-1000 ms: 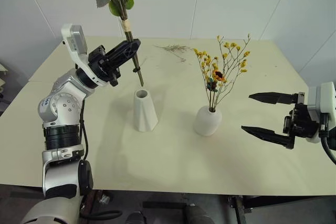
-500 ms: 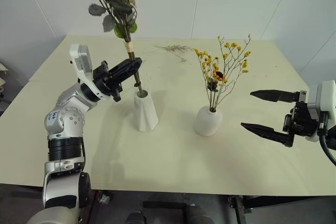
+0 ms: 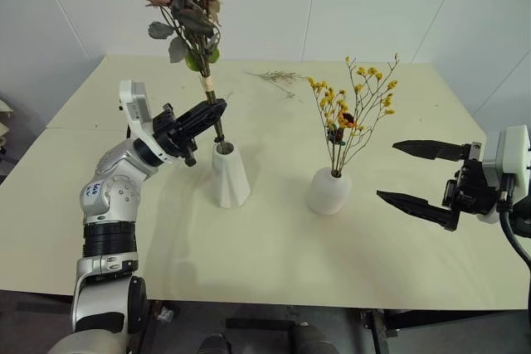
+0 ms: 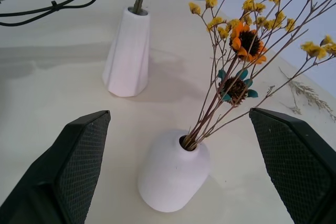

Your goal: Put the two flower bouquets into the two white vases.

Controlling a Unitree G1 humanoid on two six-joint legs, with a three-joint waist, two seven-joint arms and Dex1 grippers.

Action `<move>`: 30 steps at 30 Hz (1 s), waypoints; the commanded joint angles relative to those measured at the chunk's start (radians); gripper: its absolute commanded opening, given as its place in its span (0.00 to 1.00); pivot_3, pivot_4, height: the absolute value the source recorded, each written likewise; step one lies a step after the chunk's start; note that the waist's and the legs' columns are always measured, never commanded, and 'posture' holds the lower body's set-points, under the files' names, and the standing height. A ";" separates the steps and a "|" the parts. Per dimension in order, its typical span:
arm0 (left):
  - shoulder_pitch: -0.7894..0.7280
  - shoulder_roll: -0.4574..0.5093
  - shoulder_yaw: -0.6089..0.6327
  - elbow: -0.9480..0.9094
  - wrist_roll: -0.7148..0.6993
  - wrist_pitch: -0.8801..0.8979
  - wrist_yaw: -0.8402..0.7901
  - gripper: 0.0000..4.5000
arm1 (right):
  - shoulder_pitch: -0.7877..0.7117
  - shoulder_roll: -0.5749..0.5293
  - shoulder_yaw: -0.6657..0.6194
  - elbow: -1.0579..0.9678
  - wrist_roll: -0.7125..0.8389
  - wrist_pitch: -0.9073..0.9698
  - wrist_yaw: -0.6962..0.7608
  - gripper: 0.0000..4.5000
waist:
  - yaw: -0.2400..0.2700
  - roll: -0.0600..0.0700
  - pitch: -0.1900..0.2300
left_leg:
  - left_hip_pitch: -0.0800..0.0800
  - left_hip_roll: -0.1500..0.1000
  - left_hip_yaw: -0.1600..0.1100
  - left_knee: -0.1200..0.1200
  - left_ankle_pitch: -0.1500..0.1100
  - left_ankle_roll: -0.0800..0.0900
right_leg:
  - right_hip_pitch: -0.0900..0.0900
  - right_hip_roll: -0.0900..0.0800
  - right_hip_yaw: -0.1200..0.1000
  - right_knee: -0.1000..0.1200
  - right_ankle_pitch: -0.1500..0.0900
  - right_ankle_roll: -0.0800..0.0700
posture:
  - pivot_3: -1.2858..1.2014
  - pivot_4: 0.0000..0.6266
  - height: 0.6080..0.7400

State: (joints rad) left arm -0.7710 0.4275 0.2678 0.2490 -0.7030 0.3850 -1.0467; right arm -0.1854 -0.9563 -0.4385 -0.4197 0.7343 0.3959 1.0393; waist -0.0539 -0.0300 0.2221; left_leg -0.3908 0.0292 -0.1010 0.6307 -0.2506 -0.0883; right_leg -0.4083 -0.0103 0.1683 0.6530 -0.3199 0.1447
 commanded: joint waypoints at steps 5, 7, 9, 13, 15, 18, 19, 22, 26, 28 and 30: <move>0.011 0.017 -0.012 -0.019 0.032 -0.047 -0.006 0.47 | -0.018 0.011 -0.005 -0.034 0.020 0.004 -0.024 1.00 | -0.001 0.000 0.000 | 0.000 0.000 0.000 0.000 0.000 0.000 | 0.000 0.000 0.000 0.000 0.000 0.000 | 0.52 0.24 1.00; 0.008 0.028 -0.007 -0.013 0.051 -0.091 -0.016 0.61 | -0.020 0.013 -0.003 -0.034 0.019 0.002 -0.026 1.00 | 0.000 0.000 0.000 | 0.000 0.000 0.000 0.000 0.000 0.000 | 0.000 0.000 0.000 0.000 0.000 0.000 | 0.52 0.24 1.00; 0.009 0.052 -0.003 -0.013 0.058 -0.101 -0.031 0.75 | -0.021 0.016 0.000 -0.032 0.016 0.000 -0.028 1.00 | -0.001 0.000 0.000 | 0.000 0.000 0.000 0.000 0.000 0.000 | 0.000 0.000 0.000 0.000 0.000 0.000 | 0.52 0.24 1.00; 0.051 0.149 -0.015 -0.039 0.077 -0.089 -0.094 0.99 | -0.024 0.024 0.009 -0.028 0.012 -0.003 -0.030 1.00 | -0.004 0.000 0.000 | 0.000 0.000 0.000 -0.001 0.000 0.000 | 0.000 0.000 0.000 0.000 0.000 0.000 | 0.52 0.24 1.00; 0.070 0.200 -0.028 -0.040 0.096 -0.087 -0.125 0.99 | -0.028 0.027 0.015 -0.020 0.008 -0.008 -0.029 1.00 | -0.007 0.000 0.000 | 0.000 0.000 0.000 -0.001 0.000 0.000 | 0.000 0.000 0.000 0.000 0.000 0.000 | 0.52 0.24 1.00; 0.093 0.293 -0.041 0.007 0.143 -0.125 -0.198 0.99 | -0.034 0.026 0.025 -0.002 0.003 -0.014 -0.020 1.00 | -0.004 0.000 0.000 | 0.000 0.000 0.000 -0.001 0.000 0.000 | 0.000 0.000 0.000 0.000 0.000 -0.001 | 0.52 0.24 1.00; 0.095 0.315 -0.045 0.023 0.154 -0.137 -0.222 0.99 | -0.037 0.023 0.027 0.007 0.001 -0.015 -0.013 1.00 | -0.003 0.000 0.000 | 0.000 0.000 0.000 -0.001 0.000 0.000 | 0.000 0.000 0.000 0.000 0.000 -0.001 | 0.52 0.24 1.00; 0.085 0.372 -0.040 0.047 0.152 -0.126 -0.276 0.99 | -0.058 0.010 0.030 0.038 -0.003 -0.015 0.005 1.00 | -0.001 0.000 0.000 | 0.000 0.000 0.000 -0.001 0.000 0.000 | 0.000 0.000 0.000 -0.001 0.000 -0.001 | 0.52 0.24 1.00; 0.080 0.429 -0.024 0.024 0.124 -0.087 -0.328 0.99 | -0.093 -0.019 0.034 0.097 -0.024 -0.028 0.054 1.00 | -0.002 0.000 0.000 | 0.000 0.000 0.000 -0.002 0.000 0.000 | 0.000 0.000 0.000 -0.002 -0.001 -0.001 | 0.52 0.24 1.00; 0.090 0.436 -0.020 0.008 0.120 -0.084 -0.336 0.99 | -0.100 -0.026 0.032 0.131 -0.035 -0.036 0.078 1.00 | -0.002 0.000 0.000 | 0.000 0.001 0.000 -0.003 0.000 0.000 | 0.000 0.000 0.000 -0.002 -0.001 -0.001 | 0.52 0.24 1.00; 0.091 0.439 -0.023 -0.007 0.118 -0.077 -0.341 0.99 | -0.099 -0.038 0.031 0.166 -0.052 -0.051 0.109 1.00 | -0.002 0.000 0.000 | 0.000 0.001 0.000 -0.003 0.000 0.000 | 0.000 0.000 0.000 -0.002 -0.001 -0.002 | 0.52 0.24 1.00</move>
State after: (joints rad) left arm -0.6760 0.8449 0.2205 0.2810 -0.5617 0.3044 -1.3746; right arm -0.2788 -0.9699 -0.3907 -0.2629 0.6933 0.3706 1.1213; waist -0.0558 -0.0299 0.2221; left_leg -0.3909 0.0298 -0.1008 0.6278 -0.2508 -0.0879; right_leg -0.4087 -0.0104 0.1677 0.6511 -0.3211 0.1429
